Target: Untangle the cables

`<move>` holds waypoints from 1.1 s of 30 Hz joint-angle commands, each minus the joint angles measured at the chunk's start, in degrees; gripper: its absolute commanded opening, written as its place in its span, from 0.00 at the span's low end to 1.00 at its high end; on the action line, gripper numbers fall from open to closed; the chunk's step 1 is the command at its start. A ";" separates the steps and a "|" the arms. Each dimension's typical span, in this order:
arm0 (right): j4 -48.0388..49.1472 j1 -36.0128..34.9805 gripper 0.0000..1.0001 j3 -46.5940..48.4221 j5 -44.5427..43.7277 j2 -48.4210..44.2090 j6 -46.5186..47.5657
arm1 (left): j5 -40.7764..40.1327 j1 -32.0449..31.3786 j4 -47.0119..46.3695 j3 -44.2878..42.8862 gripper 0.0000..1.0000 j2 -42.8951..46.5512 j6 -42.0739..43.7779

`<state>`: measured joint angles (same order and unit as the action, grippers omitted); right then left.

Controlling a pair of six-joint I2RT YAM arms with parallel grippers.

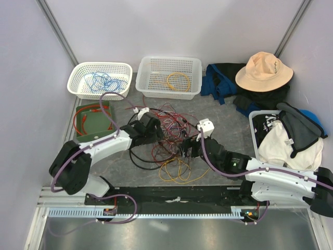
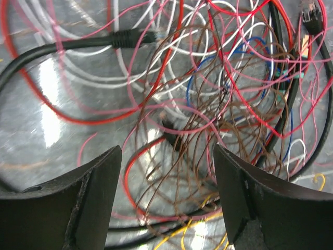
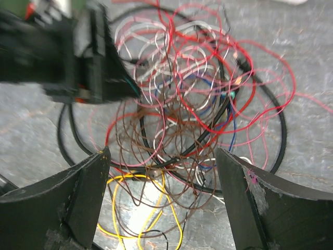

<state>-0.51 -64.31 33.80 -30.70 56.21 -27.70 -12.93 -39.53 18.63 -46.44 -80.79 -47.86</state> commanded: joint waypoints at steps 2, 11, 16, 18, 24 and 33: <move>-2.65 0.15 0.90 0.30 -2.79 -3.47 -0.51 | -1.92 -1.51 -7.56 -8.48 0.81 -8.82 2.68; -5.46 0.07 0.90 -0.84 -3.93 -6.28 -0.95 | -6.84 -5.47 -8.88 -18.59 0.89 -21.59 2.15; -7.74 0.15 0.90 -0.93 -4.90 -8.48 -0.95 | -10.36 -5.47 -5.90 -22.38 0.84 -27.91 2.77; -8.36 0.15 0.90 -1.11 -5.42 -9.62 -0.77 | -12.03 -5.47 -4.66 -23.09 0.79 -28.98 2.24; -9.24 0.15 0.90 -0.58 -6.04 -10.68 -0.25 | -13.18 -5.47 -4.04 -22.47 0.18 -30.83 2.85; -9.69 0.07 0.90 1.97 -7.36 -12.88 0.55 | -10.37 -5.38 -2.72 -17.55 0.02 -9.00 13.21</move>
<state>-11.05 -64.27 33.04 -35.83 44.60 -27.66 -23.66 -45.01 15.09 -64.99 -104.79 -42.65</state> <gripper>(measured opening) 0.899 0.031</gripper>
